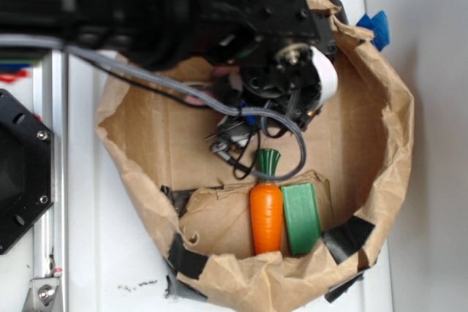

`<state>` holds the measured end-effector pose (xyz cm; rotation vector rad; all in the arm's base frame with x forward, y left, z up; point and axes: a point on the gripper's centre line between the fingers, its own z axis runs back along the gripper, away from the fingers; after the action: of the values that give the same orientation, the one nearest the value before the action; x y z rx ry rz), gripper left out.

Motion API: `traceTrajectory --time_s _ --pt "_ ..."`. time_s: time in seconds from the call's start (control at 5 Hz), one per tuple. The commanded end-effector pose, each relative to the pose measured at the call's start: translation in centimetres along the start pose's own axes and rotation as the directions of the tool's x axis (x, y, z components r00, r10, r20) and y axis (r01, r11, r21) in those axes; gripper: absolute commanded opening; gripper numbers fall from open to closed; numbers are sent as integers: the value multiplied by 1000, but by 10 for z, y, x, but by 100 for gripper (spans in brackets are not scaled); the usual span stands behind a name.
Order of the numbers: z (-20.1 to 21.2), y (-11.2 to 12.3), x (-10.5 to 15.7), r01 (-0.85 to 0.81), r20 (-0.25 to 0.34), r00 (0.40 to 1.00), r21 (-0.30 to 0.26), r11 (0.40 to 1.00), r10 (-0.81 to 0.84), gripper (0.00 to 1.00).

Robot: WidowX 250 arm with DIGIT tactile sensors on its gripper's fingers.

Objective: Grab the gray animal.

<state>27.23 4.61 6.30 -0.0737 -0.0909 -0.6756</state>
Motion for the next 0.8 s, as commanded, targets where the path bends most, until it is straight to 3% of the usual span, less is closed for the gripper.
traceTrajectory --time_s 0.0,0.2,0.4,0.6 --pt "87 -39 33 -277 98 953 -103 955 287 0" --pt "92 -42 22 -519 9 852 -102 849 523 0" --pt "98 -40 15 -636 33 766 -104 764 642 0" --pt "100 -35 14 -634 53 764 -123 763 643 0"
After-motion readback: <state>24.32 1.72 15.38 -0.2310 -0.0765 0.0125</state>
